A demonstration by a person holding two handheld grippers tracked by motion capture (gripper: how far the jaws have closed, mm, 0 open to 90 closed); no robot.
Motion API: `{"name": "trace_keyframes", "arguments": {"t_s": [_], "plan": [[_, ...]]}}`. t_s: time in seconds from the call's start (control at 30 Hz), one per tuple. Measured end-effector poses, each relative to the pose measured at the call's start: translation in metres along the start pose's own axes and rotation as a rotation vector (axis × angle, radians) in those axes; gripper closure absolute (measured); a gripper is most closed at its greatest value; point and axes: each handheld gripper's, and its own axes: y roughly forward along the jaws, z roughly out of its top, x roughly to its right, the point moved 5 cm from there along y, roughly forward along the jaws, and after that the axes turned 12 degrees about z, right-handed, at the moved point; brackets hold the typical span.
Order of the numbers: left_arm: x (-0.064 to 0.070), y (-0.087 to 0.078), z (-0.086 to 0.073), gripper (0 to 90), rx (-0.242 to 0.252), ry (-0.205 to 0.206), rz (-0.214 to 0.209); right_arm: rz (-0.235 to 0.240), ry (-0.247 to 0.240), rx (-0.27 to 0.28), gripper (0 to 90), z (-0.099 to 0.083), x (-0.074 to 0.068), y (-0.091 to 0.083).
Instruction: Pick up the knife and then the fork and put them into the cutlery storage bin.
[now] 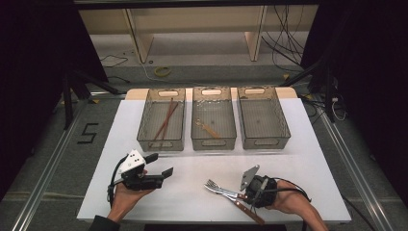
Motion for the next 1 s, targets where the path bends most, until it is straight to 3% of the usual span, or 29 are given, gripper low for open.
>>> {"name": "trace_keyframes", "arguments": {"t_s": [0.33,0.63,0.8,1.0], "plan": [[0.000,0.000,0.000,18.6,0.000,0.000,0.000,0.006,0.002,0.033,77.1,-0.002,0.002,-0.004],[0.000,0.000,0.000,18.6,0.000,0.000,0.000,0.003,0.061,0.166,77.4,-0.004,0.007,-0.021],[-0.001,0.000,0.000,18.6,-0.001,0.002,0.002,0.000,0.063,0.225,77.3,-0.003,0.011,-0.026],[-0.001,0.000,0.000,18.6,0.000,0.000,0.003,-0.011,0.124,0.304,77.4,-0.003,0.018,-0.035]]}}
